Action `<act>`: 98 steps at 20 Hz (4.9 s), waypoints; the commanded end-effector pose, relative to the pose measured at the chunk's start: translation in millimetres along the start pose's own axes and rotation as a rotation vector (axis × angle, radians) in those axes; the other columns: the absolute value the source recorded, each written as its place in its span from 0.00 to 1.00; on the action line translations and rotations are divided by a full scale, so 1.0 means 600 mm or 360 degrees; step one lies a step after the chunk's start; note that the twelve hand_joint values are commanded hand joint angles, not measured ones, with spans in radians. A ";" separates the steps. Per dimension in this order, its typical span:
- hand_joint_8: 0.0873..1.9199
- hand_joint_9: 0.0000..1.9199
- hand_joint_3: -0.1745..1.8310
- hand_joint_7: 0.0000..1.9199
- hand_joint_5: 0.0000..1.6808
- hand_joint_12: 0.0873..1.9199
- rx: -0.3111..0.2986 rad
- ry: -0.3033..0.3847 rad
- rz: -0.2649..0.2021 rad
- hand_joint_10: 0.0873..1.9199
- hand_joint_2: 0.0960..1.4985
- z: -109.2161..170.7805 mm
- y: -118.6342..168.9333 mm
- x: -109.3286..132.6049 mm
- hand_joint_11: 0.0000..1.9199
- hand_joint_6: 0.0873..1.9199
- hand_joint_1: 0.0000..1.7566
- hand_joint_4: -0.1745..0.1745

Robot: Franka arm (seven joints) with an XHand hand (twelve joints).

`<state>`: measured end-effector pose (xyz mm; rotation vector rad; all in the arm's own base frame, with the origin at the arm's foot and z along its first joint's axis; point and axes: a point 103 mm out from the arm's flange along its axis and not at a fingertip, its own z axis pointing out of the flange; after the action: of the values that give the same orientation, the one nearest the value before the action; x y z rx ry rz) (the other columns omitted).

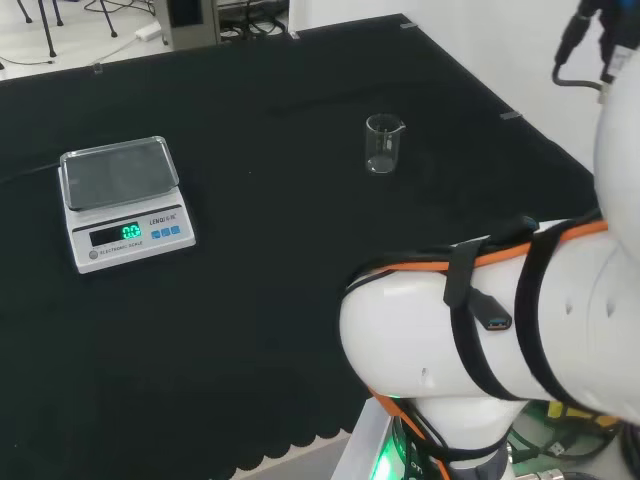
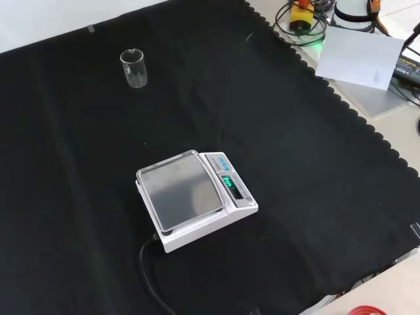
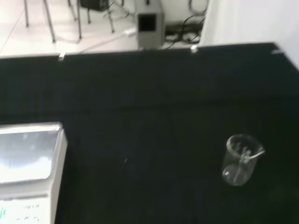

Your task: Pick up the beaker.

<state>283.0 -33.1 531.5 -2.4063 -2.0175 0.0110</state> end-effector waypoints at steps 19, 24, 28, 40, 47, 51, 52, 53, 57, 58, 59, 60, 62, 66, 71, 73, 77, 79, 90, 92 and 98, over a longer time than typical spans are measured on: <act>0.29 0.13 0.11 0.05 0.06 0.81 0.0129 0.0061 0.0400 0.40 0.44 0.243 0.209 -0.186 0.00 0.00 0.28 0.73; 0.29 0.13 0.11 0.05 0.06 0.81 0.0166 0.0046 0.0449 0.41 0.44 0.284 0.241 -0.224 0.00 0.00 0.28 0.73; 0.29 0.12 0.11 0.05 0.06 0.81 0.0182 0.0030 0.0473 0.41 0.44 0.319 0.269 -0.254 0.00 0.00 0.28 0.73; 0.25 0.07 0.10 0.00 0.00 0.76 0.0087 0.0086 0.0356 0.43 0.44 0.483 0.307 -0.254 0.00 0.00 0.27 0.77; 0.26 0.07 0.10 0.00 0.00 0.76 0.0155 -0.0044 0.0307 0.43 0.44 0.549 0.351 -0.216 0.00 0.00 0.26 0.78; 0.26 0.07 0.10 0.01 0.01 0.75 0.0216 -0.0015 0.0277 0.43 0.44 0.594 0.390 -0.204 0.00 0.00 0.26 0.78; 0.26 0.07 0.10 0.01 0.01 0.75 0.0225 -0.0004 0.0266 0.43 0.44 0.604 0.399 -0.202 0.00 0.00 0.26 0.78; 0.26 0.07 0.10 0.01 0.01 0.75 0.0236 0.0006 0.0253 0.43 0.44 0.615 0.407 -0.199 0.00 0.00 0.26 0.78; 0.27 0.07 0.10 0.01 0.01 0.75 0.0288 0.0044 0.0234 0.43 0.44 0.649 0.428 -0.201 0.00 0.00 0.26 0.78; 0.27 0.07 0.10 0.01 0.01 0.75 0.0296 0.0041 0.0236 0.43 0.44 0.655 0.431 -0.204 0.00 0.00 0.26 0.78; 0.27 0.07 0.10 0.01 0.01 0.75 0.0303 0.0045 0.0244 0.43 0.44 0.661 0.434 -0.209 0.00 0.00 0.26 0.78; 0.27 0.07 0.10 0.01 0.01 0.75 0.0311 0.0040 0.0253 0.43 0.44 0.666 0.437 -0.214 0.00 0.00 0.26 0.78; 0.27 0.07 0.10 0.01 0.01 0.75 0.0324 0.0040 0.0284 0.43 0.44 0.674 0.443 -0.230 0.00 0.00 0.26 0.78; 0.27 0.07 0.10 0.01 0.01 0.75 0.0334 0.0036 0.0345 0.43 0.44 0.685 0.458 -0.273 0.00 0.00 0.26 0.78; 0.27 0.07 0.10 0.01 0.01 0.76 0.0339 0.0046 0.0446 0.43 0.44 0.690 0.468 -0.348 0.00 0.00 0.26 0.78; 0.27 0.07 0.10 0.01 0.01 0.76 0.0355 0.0026 0.0450 0.43 0.44 0.696 0.470 -0.363 0.00 0.00 0.26 0.78; 0.28 0.07 0.10 0.01 0.01 0.76 0.0384 0.0045 0.0418 0.43 0.44 0.718 0.474 -0.355 0.00 0.00 0.26 0.78; 0.28 0.07 0.10 0.01 0.02 0.76 0.0391 0.0048 0.0375 0.43 0.44 0.726 0.479 -0.336 0.00 0.00 0.26 0.78; 0.39 0.42 0.32 0.32 0.31 0.69 0.0154 -0.0027 0.0399 0.30 0.43 0.753 0.495 -0.283 0.31 0.39 0.56 0.82; 0.48 0.52 0.45 0.39 0.39 0.62 0.0082 -0.0056 0.0413 0.30 0.37 0.752 0.499 -0.282 0.43 0.57 0.62 0.78; 0.59 0.60 0.40 0.50 0.56 0.41 0.0011 -0.0065 0.0421 0.43 0.52 0.738 0.507 -0.286 0.68 0.62 0.69 0.63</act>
<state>546.8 -255.8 78.9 -2.6417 -1.6922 0.0897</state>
